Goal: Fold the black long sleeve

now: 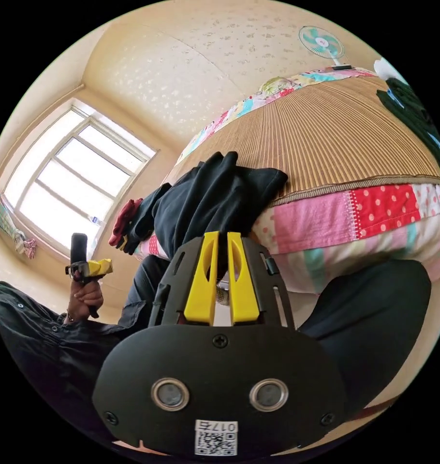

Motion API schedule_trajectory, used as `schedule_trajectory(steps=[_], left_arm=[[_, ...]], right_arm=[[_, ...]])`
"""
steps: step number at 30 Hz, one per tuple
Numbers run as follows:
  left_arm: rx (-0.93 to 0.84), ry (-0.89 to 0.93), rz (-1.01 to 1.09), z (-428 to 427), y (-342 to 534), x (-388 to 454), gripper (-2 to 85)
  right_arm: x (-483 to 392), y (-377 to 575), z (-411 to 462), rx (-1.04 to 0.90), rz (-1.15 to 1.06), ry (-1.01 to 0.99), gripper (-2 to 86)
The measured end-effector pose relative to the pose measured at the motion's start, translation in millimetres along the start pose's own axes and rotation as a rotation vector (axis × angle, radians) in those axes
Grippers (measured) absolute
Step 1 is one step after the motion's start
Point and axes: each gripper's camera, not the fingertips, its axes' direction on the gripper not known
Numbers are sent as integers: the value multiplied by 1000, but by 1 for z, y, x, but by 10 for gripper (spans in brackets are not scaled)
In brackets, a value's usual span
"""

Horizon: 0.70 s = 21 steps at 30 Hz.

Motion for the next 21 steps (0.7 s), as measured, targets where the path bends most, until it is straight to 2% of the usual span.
schedule_trajectory(steps=[2, 4, 10, 12, 15, 17, 19, 20, 21], left_arm=[[-13, -4, -40, -3, -8, -7, 107], [10, -27, -79, -13, -22, -16, 138], [78, -6, -184, -47, -55, -44, 168], [128, -14, -209, -65, -51, -54, 158], [220, 27, -239, -99, -34, -79, 86], [229, 112, -197, -117, -26, -92, 53], [127, 305, 23, -133, -23, -89, 42], [125, 338, 83, -141, -19, -84, 41], [159, 410, 231, -162, -9, -70, 39]], right_arm=[[-11, -4, -11, 22, -24, -124, 33], [-32, -14, -9, -46, -90, -296, 31], [-95, -14, 23, -237, -296, -551, 30], [-109, -9, 38, -283, -335, -578, 29], [-123, 4, 52, -310, -318, -639, 27], [-125, 14, 52, -312, -286, -688, 25], [-124, 23, 40, -297, -277, -782, 23], [-125, 24, 36, -299, -282, -822, 22], [-128, 24, 25, -300, -303, -919, 21]])
